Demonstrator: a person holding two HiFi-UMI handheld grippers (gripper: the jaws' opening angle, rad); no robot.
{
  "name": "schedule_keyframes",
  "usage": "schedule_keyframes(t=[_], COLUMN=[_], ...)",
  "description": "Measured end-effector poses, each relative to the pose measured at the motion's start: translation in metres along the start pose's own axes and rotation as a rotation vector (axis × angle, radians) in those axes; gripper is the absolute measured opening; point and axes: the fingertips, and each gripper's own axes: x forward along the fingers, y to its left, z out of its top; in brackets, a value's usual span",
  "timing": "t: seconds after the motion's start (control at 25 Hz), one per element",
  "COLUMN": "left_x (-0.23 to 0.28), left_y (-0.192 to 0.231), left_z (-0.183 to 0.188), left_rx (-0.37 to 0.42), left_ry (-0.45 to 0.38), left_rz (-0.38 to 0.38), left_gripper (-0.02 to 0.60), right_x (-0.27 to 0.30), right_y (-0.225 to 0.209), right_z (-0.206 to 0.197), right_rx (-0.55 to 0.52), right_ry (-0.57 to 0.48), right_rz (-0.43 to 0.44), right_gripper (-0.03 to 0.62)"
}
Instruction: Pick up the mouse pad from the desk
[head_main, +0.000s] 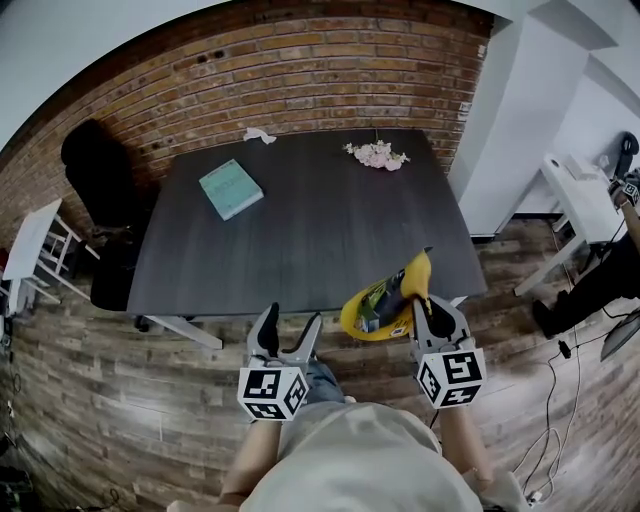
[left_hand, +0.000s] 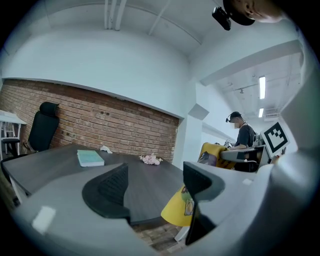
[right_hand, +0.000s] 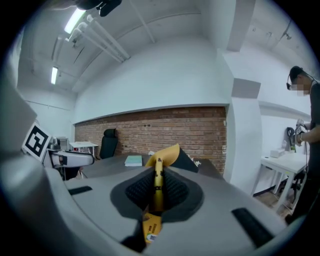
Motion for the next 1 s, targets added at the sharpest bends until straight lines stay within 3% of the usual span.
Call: schedule_keyframes(t=[0.72, 0.76, 0.84, 1.0], left_x=[0.007, 0.006, 0.005, 0.007], left_y=[0.008, 0.011, 0.02, 0.028], left_z=[-0.003, -0.002, -0.001, -0.004], left_rx=[0.001, 0.004, -0.007, -0.006], left_ry=[0.001, -0.004, -0.009, 0.002], left_rz=[0.022, 0.04, 0.085, 0.116], left_gripper=[0.333, 0.297, 0.068, 0.026], right_x=[0.009, 0.009, 0.011, 0.013], right_y=[-0.001, -0.001, -0.002, -0.004], right_z=[-0.004, -0.004, -0.005, -0.004], right_rx=[-0.012, -0.01, -0.005, -0.003], right_ry=[-0.002, -0.002, -0.001, -0.002], right_rz=[0.009, 0.008, 0.006, 0.003], right_gripper=[0.023, 0.023, 0.023, 0.023])
